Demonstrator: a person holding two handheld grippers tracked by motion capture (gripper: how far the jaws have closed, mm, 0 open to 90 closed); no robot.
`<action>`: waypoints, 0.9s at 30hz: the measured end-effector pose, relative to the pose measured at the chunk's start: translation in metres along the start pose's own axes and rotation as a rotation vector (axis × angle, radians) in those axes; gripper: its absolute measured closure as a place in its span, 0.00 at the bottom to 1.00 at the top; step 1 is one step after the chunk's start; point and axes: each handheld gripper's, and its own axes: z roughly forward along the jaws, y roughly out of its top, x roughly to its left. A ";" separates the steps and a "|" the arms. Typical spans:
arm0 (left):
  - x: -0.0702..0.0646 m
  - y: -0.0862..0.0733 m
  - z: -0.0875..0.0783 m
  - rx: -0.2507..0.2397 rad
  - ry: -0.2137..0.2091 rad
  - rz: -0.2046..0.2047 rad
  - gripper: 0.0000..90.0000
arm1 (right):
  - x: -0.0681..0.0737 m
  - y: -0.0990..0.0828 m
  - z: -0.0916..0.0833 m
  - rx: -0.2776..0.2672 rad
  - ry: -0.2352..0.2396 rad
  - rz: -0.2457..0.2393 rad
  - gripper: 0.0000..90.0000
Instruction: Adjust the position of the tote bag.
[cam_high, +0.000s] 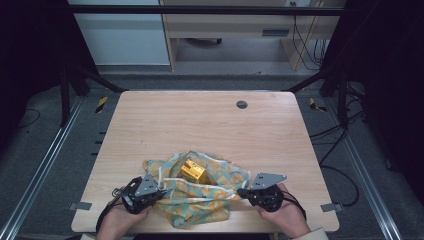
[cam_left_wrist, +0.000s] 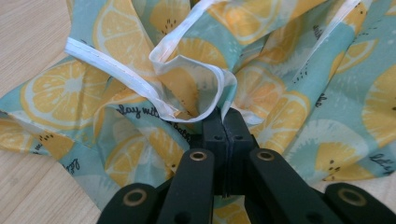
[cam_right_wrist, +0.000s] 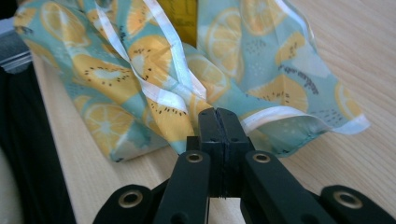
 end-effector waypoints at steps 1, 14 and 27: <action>0.000 0.000 0.000 0.000 0.000 0.000 1.00 | 0.000 0.000 0.000 0.000 0.000 0.000 1.00; 0.003 0.003 0.012 0.027 0.011 0.002 1.00 | -0.007 -0.002 0.014 0.085 -0.045 0.022 1.00; 0.004 0.006 0.021 0.022 0.014 -0.007 1.00 | -0.016 -0.002 0.017 0.106 -0.103 0.033 1.00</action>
